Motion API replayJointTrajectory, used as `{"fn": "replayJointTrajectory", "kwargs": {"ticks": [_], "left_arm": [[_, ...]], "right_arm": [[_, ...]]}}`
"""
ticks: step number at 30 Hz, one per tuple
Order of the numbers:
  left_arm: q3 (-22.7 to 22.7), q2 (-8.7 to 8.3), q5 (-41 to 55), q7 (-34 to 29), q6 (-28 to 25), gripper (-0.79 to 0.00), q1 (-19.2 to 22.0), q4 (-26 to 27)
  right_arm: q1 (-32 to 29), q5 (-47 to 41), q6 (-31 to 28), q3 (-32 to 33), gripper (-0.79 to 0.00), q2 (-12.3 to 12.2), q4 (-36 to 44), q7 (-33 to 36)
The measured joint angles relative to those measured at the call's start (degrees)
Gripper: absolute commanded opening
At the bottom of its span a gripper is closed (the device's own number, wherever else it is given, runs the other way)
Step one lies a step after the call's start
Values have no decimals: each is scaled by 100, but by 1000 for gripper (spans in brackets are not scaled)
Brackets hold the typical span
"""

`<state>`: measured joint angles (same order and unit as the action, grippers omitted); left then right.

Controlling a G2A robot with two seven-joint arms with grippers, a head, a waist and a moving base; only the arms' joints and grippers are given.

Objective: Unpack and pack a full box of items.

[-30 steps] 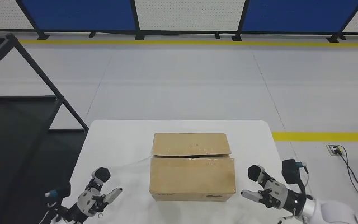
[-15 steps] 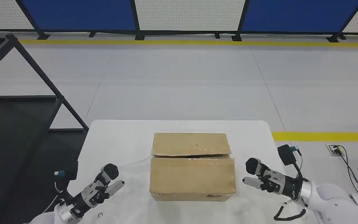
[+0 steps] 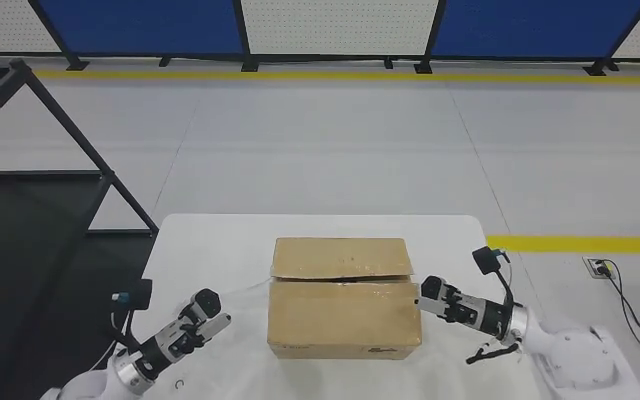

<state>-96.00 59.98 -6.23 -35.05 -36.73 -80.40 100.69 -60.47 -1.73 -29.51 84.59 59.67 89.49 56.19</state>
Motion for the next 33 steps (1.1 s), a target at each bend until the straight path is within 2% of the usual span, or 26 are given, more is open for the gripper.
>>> {"fn": "replayJointTrajectory", "kwargs": {"ticks": [6,11,15,22,33], "left_arm": [[26,-21,157,-61,6,0,46,-116],[77,-34,222,-78,35,0,104,-164],[140,-39,235,-70,54,0,156,-168],[310,-48,198,-114,74,0,271,-216],[531,-62,110,-167,108,0,417,-276]], "right_arm": [[134,-691,-557,-148,0,-18,-95,421],[-36,-1135,-966,-14,0,-102,236,901],[-349,-1089,-981,2,0,-220,900,878],[-1027,-678,-1145,-107,0,-577,1908,715],[-1536,110,-1368,-503,0,-1126,2057,490]]}}
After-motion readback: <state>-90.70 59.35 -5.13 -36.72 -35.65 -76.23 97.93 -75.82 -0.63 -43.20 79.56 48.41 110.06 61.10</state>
